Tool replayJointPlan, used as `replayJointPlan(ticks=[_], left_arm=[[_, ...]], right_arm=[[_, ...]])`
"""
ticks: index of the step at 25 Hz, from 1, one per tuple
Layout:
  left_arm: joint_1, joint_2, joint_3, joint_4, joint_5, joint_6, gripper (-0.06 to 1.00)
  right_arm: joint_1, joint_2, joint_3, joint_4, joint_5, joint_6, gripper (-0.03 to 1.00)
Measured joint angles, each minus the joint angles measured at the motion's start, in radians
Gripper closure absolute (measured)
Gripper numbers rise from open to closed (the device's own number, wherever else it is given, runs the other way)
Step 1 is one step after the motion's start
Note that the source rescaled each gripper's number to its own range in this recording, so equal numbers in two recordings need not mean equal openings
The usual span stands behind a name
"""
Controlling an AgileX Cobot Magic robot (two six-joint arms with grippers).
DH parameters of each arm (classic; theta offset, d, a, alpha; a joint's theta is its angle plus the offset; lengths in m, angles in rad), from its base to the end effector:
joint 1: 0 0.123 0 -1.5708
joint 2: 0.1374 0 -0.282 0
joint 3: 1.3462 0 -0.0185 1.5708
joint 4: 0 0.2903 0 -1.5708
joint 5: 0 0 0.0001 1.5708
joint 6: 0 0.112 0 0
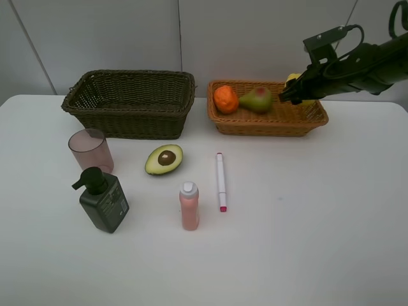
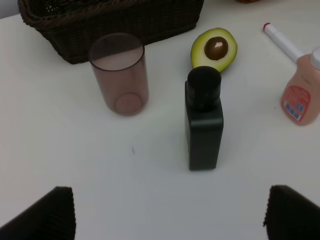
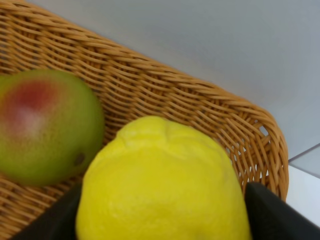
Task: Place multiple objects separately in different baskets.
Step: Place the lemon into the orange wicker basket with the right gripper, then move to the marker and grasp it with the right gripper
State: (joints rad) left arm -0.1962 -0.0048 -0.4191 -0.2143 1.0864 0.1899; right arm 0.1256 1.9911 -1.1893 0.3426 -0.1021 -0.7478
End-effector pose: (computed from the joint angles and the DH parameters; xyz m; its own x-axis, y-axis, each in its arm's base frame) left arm 0.0522 -0.0319 0.2594 -0.4928 0.1868 -0.8498 0.3926 0.9194 -0.0255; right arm 0.4686 0.0553 0.1210 -0.4896 -0.4605 -0.7404 -0.3172 0.8851 -0.3407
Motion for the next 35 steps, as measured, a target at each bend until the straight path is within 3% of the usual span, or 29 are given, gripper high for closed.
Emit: replayJointPlan(ticks=[3, 7, 10, 17, 26, 35], left_arm=[[0.0, 0.0, 0.0, 0.0, 0.0, 0.0, -0.06], [0.0, 0.0, 0.0, 0.0, 0.0, 0.0, -0.06], [0.0, 0.0, 0.0, 0.0, 0.0, 0.0, -0.06], [0.0, 0.0, 0.0, 0.0, 0.0, 0.0, -0.06], [0.0, 0.0, 0.0, 0.0, 0.0, 0.0, -0.06], [0.0, 0.0, 0.0, 0.0, 0.0, 0.0, -0.06]], right_arm=[[0.0, 0.0, 0.0, 0.006, 0.0, 0.0, 0.38], [0.0, 0.0, 0.0, 0.013, -0.008, 0.0, 0.09], [0.0, 0.0, 0.0, 0.016, -0.008, 0.0, 0.02], [0.0, 0.0, 0.0, 0.017, -0.008, 0.0, 0.0], [0.0, 0.0, 0.0, 0.096, 0.001, 0.0, 0.0], [0.0, -0.091, 0.0, 0.277, 0.129, 0.001, 0.0]])
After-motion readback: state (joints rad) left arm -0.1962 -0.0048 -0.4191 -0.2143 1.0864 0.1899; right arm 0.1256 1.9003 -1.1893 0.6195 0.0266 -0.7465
